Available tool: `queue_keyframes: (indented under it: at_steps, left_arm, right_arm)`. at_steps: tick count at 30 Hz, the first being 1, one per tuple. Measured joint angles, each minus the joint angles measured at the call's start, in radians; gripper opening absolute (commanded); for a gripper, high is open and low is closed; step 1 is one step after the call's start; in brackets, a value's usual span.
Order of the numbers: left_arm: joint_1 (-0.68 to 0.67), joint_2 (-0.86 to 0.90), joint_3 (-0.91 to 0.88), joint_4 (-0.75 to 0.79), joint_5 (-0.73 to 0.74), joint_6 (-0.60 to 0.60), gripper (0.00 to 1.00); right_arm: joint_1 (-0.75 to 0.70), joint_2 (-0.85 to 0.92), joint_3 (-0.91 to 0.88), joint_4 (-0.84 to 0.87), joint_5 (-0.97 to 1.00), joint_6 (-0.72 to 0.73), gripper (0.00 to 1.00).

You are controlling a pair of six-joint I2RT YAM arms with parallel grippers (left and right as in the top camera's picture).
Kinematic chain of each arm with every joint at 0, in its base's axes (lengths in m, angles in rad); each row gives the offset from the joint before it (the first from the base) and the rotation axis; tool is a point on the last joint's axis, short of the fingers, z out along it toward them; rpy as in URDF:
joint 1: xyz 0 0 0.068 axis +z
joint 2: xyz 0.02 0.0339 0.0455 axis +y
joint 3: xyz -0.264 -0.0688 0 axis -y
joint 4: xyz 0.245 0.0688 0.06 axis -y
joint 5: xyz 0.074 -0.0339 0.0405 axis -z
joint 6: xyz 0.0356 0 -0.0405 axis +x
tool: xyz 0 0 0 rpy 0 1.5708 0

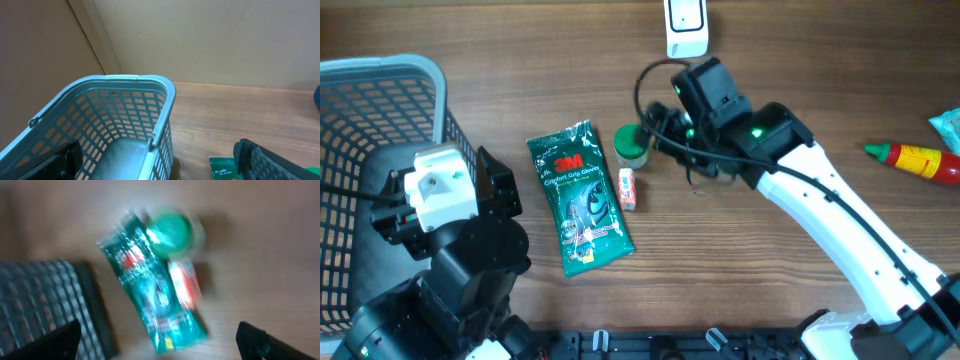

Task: Scan the item barcode
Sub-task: 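Grasp the green-lid jar with the right gripper, then carry the jar with the right gripper up toward the white scanner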

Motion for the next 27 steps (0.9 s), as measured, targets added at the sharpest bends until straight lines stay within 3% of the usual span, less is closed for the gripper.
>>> queue_keyframes:
  at_steps: [3,9,16,18,22,27]
  left_arm:
    - [0.0,0.0,0.0,0.001,0.0,0.0,1.0]
    - [0.0,0.0,0.0,0.001,0.0,0.0,1.0]
    - [0.0,0.0,0.0,0.001,0.0,0.0,1.0]
    - [0.0,0.0,0.0,0.001,0.0,0.0,1.0]
    - [0.0,0.0,0.0,0.001,0.0,0.0,1.0]
    - [0.0,0.0,0.0,0.001,0.0,0.0,1.0]
  right_arm:
    - [0.0,0.09,0.0,0.145,0.067,-0.19,1.0]
    - [0.01,0.296,-0.01,0.355,0.153,-0.373,1.0]
    - [0.086,0.433,-0.01,0.387,0.209,-0.495,1.0]
    - [0.1,0.465,-0.01,0.377,0.249,-0.505,0.96]
    - [0.107,0.486,-0.01,0.335,0.309,-0.501,0.75]
    - [0.103,0.486,-0.007,0.285,0.329,-0.413,0.73]
